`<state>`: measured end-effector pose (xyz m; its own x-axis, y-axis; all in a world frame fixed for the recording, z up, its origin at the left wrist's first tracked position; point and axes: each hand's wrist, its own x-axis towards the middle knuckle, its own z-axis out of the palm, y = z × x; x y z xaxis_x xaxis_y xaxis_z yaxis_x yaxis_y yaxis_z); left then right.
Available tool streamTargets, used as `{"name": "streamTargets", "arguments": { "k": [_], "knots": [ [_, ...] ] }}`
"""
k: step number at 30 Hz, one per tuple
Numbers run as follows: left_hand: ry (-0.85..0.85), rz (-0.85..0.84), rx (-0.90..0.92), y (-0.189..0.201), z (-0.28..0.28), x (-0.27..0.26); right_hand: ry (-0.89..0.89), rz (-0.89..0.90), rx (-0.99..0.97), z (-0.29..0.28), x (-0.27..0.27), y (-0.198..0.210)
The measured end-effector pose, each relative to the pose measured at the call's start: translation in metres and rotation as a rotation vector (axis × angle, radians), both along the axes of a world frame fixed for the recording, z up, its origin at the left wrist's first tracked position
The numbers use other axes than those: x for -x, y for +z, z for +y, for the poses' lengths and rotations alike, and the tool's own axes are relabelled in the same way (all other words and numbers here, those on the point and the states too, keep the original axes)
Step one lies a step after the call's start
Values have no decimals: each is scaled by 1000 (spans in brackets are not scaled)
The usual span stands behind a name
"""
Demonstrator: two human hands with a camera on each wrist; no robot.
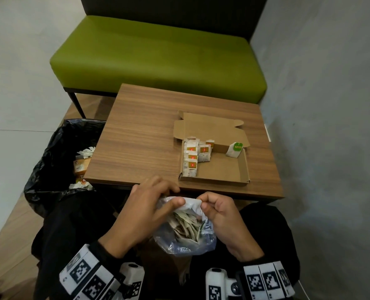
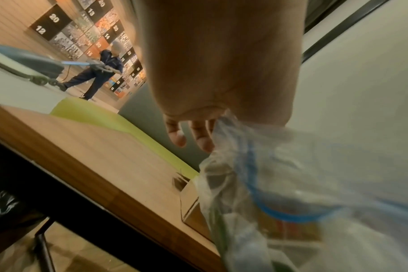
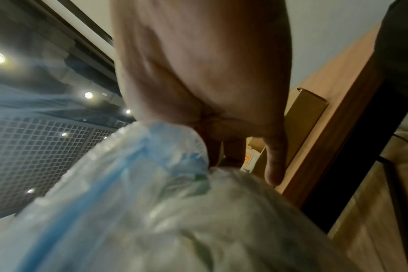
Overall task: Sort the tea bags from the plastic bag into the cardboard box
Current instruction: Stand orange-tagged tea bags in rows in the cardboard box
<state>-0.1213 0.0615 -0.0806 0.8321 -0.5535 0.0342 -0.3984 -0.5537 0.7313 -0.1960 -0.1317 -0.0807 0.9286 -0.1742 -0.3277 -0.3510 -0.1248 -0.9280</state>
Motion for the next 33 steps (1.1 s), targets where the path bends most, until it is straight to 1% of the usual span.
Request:
{"name": "streamTargets", "arguments": {
  "k": [3,5,7,9,12,15,17,19,21,23,25,26,28,31,33],
  "knots": [
    [-58,-36,-97,6,-1,-2,22,-27,2,0,-2,0],
    [-33,-72,-130,6,-5,-2,14,-30,-13,2,-3,1],
    [38,-66,-107,3,-8,-2,-9,-34,-23,4,-3,1],
    [136,-56,-87,0,-10,-1,-37,-70,74,5,-1,1],
    [288,-15,-39,-2,-11,0,-70,-131,323,4,8,4],
    [350,25,51,-2,-12,2,-60,-131,410,7,15,7],
    [346,91,127,-3,-13,2,-89,-118,432,6,15,5],
    [332,197,229,-5,-10,2,-112,-115,437,1,13,0],
    [281,257,262,-7,-4,1,-110,-97,384,-3,11,-3],
    [211,213,169,-6,3,-1,-109,-66,233,-6,8,-4],
    [169,111,61,-6,9,-4,-91,-46,114,-5,6,-3],
    [155,68,41,-5,10,-5,-73,-46,105,-4,4,-3],
    [92,42,53,-2,8,-6,-32,-49,120,-3,2,-3],
    [-22,75,84,5,2,-4,31,-60,133,-1,-2,-1],
    [-27,104,116,7,0,-4,53,-75,116,1,-6,0]
  ]
}}
